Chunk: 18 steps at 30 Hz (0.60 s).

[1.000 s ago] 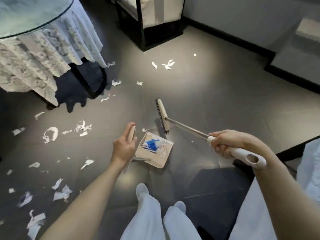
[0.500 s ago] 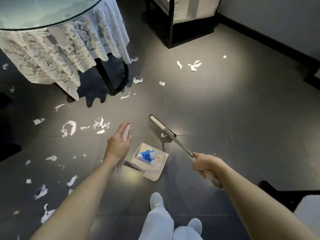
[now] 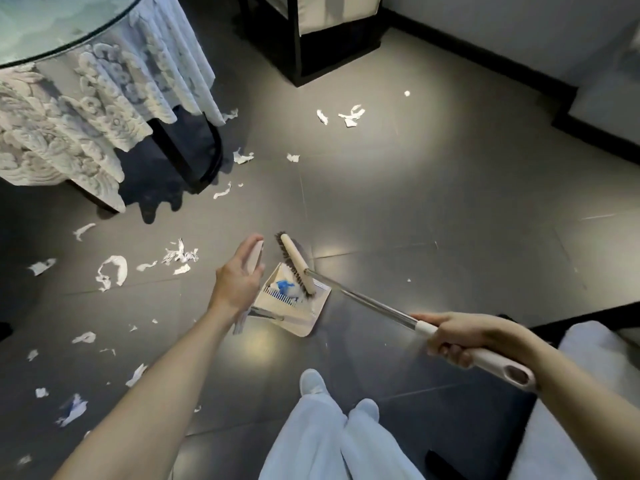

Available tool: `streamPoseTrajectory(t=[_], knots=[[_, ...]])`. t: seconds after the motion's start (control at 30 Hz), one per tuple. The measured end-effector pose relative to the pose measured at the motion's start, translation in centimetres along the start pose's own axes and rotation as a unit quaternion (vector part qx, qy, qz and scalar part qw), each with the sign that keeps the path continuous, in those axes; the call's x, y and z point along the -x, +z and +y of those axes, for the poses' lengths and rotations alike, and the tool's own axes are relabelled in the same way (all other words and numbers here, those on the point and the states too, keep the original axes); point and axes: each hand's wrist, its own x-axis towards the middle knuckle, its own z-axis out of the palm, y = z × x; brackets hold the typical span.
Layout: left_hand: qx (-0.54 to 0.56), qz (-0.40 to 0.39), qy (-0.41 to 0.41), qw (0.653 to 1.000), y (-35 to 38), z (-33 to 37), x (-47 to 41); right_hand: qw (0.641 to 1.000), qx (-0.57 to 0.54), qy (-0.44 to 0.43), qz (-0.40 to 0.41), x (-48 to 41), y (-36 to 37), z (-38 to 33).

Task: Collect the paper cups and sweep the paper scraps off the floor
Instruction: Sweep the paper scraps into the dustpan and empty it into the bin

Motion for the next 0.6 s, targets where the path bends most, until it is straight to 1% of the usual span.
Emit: streamPoseTrajectory(t=[0.2, 0.37, 0.5, 0.6], knots=[[-0.019, -0.008, 0.045, 0.999, 2.6, 1.9, 3.3, 0.995, -0.086, -0.02, 0.055, 4.8, -2.6, 5.2], [-0.055, -0.048, 0.095, 0.993, 5.7, 2.8, 6.0, 0.978, -0.159, -0.017, 0.134, 6.4, -4.2, 9.8], [-0.057, -0.095, 0.101, 0.989, 6.8, 2.8, 8.0, 0.967, -0.147, -0.016, 0.208, 4.8, -5.6, 11.7], [-0.041, -0.105, 0.099, 0.989, 6.5, 1.7, 8.8, 0.971, -0.067, 0.007, 0.229, 1.8, -5.4, 12.2]])
